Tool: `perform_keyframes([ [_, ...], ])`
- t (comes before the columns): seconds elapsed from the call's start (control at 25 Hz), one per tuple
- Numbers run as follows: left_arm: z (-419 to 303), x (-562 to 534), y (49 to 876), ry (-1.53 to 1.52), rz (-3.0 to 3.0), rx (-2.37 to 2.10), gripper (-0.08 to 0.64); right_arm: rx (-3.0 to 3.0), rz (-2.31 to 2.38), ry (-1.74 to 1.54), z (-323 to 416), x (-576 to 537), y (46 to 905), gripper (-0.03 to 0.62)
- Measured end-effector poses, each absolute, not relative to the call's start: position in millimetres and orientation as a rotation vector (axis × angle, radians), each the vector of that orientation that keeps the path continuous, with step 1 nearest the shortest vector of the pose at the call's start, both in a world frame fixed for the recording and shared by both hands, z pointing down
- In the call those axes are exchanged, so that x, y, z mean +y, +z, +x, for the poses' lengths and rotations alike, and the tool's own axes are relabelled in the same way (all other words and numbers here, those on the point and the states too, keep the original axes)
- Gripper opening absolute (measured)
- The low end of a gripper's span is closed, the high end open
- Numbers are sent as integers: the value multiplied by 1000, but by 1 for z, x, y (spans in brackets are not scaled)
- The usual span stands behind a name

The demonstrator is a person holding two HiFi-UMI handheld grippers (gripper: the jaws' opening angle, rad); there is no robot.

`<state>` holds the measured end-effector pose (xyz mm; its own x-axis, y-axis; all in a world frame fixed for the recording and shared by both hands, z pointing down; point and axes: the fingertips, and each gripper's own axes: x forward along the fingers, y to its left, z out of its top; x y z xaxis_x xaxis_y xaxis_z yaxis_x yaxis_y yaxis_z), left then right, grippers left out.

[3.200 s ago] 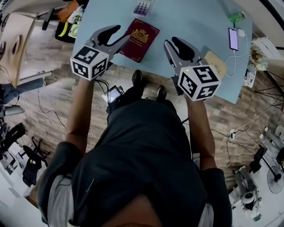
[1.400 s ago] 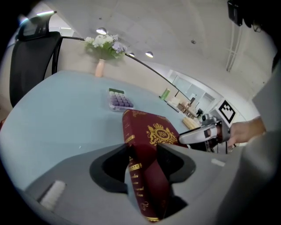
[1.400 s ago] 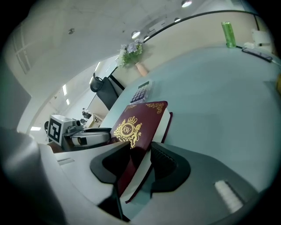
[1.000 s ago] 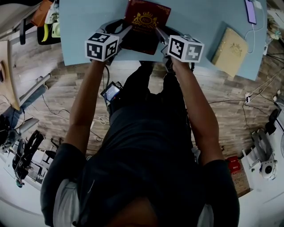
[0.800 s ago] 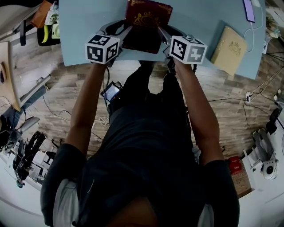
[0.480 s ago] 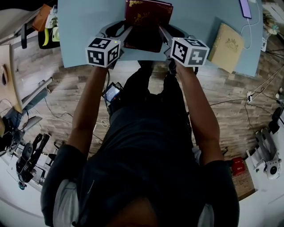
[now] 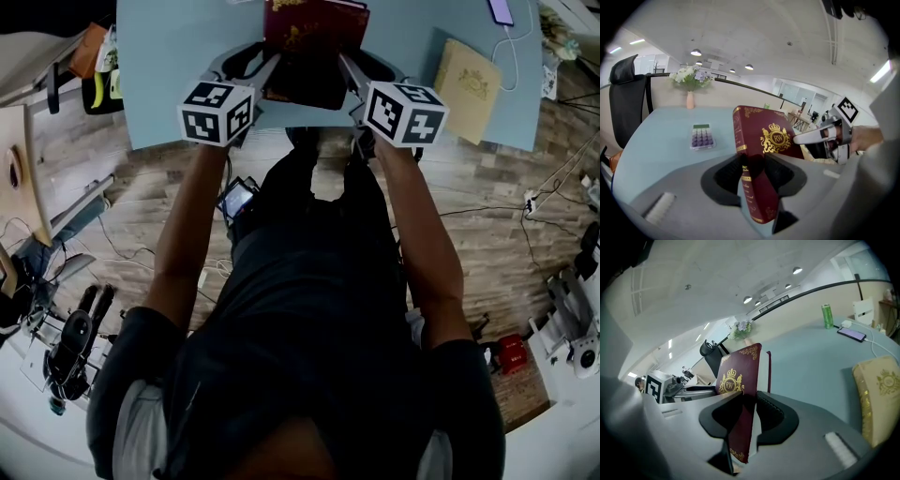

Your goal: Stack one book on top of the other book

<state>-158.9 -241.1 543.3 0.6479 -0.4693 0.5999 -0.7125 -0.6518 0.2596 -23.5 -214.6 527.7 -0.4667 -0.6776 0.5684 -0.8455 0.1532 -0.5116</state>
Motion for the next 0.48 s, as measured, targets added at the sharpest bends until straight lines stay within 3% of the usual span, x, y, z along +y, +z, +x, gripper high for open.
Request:
perform_keyframes([
  [0.48,-85,-224,518,660,2464,-839,199,-2196,1620,1168,47,-185,499,94],
])
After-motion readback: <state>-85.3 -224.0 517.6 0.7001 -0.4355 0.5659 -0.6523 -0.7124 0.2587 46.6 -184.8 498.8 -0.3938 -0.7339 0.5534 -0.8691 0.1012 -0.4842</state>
